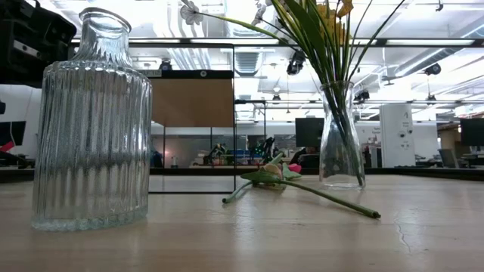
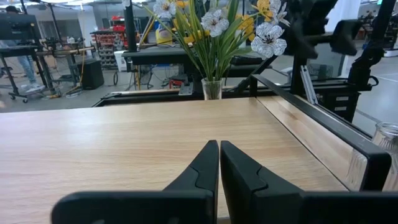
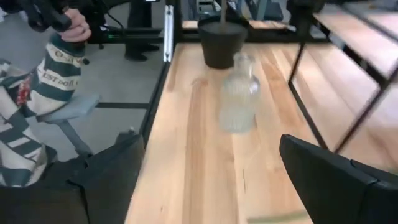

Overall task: Pick and place flowers into a vace then onto a shelf
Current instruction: Move the top transparent vase to the top right of the table

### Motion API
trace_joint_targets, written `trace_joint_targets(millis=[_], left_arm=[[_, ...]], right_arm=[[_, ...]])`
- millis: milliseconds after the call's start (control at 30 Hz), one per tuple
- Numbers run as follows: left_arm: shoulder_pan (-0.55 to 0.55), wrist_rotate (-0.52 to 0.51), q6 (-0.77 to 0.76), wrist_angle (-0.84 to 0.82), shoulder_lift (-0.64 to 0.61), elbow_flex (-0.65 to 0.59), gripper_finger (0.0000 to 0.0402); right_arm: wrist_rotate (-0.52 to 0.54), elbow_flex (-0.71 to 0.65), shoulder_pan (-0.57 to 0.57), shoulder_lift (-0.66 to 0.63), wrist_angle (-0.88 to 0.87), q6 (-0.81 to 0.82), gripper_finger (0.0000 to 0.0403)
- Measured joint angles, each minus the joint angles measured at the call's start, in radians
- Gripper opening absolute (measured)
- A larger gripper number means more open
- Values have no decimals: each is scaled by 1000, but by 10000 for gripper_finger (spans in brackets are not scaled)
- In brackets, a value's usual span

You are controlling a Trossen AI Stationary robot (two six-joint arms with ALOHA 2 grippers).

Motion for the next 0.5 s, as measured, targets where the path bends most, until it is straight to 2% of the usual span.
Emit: trace_joint_targets(millis=[267,500], left_arm=[[0,0,0,3,0,0,0],[0,0,0,3,0,0,0]], right_arm=[[91,-123,31,0,-1,157,368],[114,-245,-30,-19,0,230,368]])
